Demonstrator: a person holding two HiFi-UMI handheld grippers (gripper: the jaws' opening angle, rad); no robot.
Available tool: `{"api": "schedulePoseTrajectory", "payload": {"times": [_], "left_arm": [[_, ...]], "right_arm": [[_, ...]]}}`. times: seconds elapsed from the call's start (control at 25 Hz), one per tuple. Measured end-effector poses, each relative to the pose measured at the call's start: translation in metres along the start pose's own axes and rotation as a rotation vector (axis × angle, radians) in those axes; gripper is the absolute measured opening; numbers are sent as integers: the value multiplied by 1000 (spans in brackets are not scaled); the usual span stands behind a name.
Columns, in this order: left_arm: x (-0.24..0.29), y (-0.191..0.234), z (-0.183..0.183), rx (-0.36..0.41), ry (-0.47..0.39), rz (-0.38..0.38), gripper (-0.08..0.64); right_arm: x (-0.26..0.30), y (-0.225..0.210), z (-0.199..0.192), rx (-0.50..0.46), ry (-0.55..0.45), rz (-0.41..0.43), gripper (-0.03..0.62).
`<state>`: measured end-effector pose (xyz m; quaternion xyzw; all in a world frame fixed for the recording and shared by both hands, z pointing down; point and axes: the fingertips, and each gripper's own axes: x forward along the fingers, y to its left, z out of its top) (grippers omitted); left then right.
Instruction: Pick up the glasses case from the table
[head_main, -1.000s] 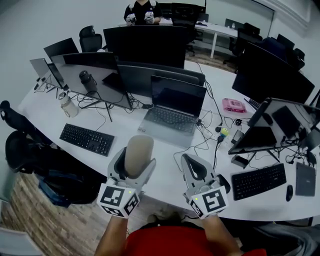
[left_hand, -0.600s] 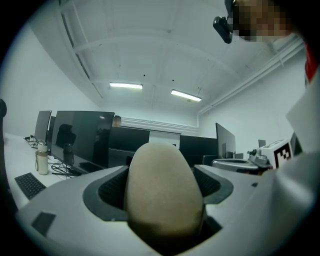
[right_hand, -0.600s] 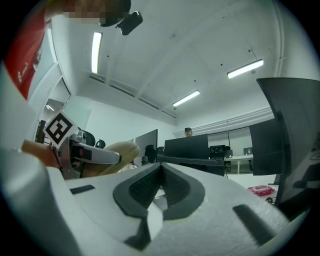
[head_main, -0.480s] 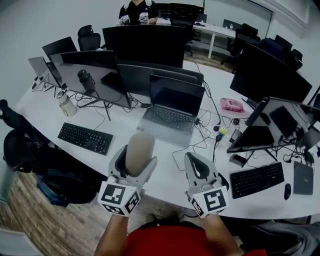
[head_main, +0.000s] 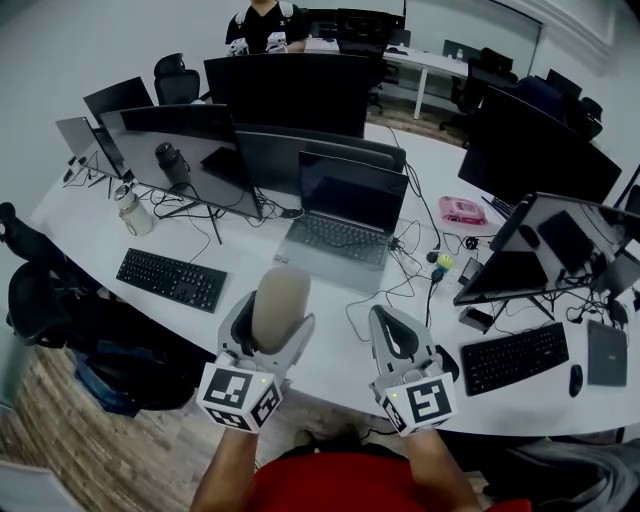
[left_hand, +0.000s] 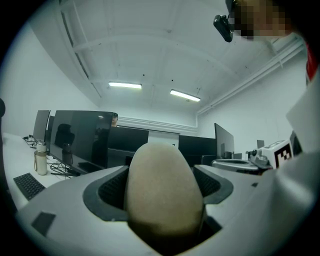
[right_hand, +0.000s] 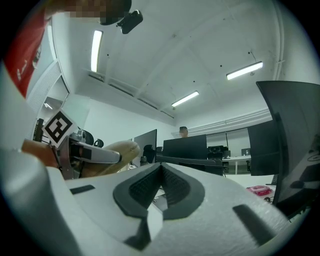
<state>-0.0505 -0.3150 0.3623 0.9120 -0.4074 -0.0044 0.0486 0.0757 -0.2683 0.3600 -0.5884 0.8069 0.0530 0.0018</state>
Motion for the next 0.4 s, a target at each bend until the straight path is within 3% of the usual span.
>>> {"api": "schedulePoseTrajectory", "payload": {"times": [0.4], "left_arm": [[0,-3,-4,-2,7,-15,390]], "right_arm": [[-3,0,2,-15,-3,-17,3]]}}
